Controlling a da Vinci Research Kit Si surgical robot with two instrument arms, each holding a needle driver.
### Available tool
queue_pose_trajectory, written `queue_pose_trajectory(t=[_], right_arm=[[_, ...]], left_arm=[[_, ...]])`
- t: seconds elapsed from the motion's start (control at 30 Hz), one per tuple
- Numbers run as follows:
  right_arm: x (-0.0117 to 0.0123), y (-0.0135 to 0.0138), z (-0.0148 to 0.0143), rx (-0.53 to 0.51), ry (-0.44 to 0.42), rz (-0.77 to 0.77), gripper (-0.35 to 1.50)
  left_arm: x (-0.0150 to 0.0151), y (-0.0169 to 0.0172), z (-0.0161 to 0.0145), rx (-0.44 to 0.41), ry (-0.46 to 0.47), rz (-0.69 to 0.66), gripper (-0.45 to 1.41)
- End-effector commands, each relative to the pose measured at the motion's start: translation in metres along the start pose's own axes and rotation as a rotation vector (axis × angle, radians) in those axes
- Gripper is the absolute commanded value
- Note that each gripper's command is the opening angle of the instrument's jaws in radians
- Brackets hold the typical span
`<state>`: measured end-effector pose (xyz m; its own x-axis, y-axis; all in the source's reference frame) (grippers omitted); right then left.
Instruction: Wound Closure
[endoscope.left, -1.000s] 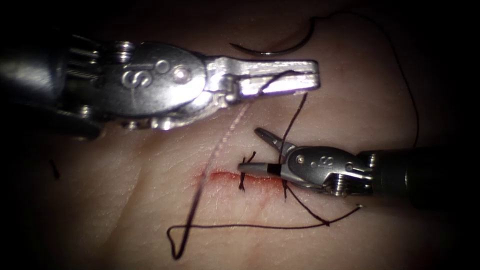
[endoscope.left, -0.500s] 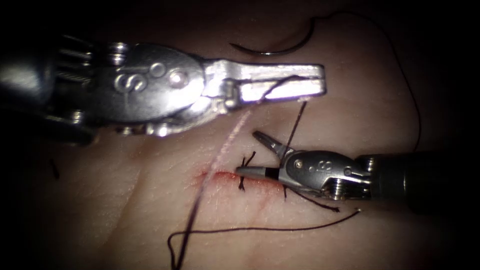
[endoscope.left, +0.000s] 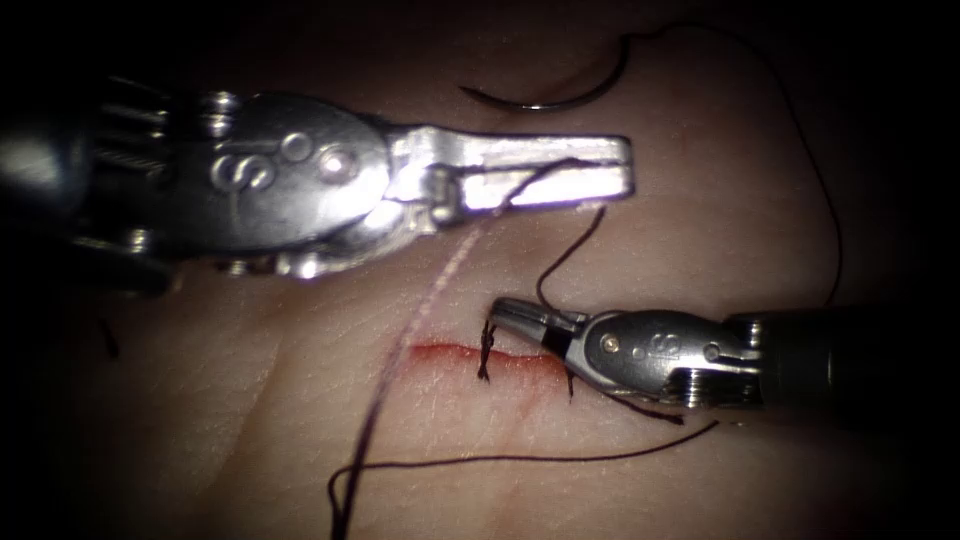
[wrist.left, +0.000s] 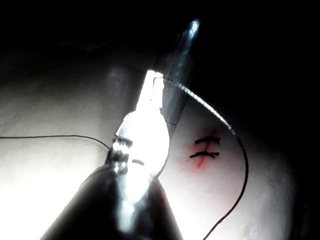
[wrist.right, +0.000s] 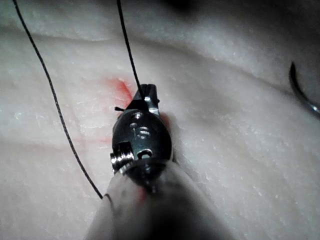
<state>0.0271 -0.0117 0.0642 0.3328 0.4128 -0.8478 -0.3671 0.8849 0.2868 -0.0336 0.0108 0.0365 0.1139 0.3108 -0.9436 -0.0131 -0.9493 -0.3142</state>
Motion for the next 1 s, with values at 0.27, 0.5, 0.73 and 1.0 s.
queue_pose_trajectory(t=[0.27,0.5,0.73,1.0], right_arm=[[-0.0008,0.0011,-0.007,0.0,-0.02,0.033,1.47],[-0.0003,0.0021,-0.0132,-0.002,0.0,0.045,1.47],[-0.0013,0.0027,-0.0154,-0.026,-0.018,0.041,1.47],[-0.0019,0.0021,-0.0141,-0.023,-0.041,0.031,1.47]], left_arm=[[-0.0007,0.0005,-0.004,0.004,-0.044,-0.003,-0.45],[-0.002,0.002,-0.0085,0.03,-0.105,0.011,-0.45],[-0.0059,0.0089,-0.0102,-0.036,-0.185,0.044,-0.45],[-0.0091,0.016,-0.0086,-0.128,-0.269,-0.041,1.1]])
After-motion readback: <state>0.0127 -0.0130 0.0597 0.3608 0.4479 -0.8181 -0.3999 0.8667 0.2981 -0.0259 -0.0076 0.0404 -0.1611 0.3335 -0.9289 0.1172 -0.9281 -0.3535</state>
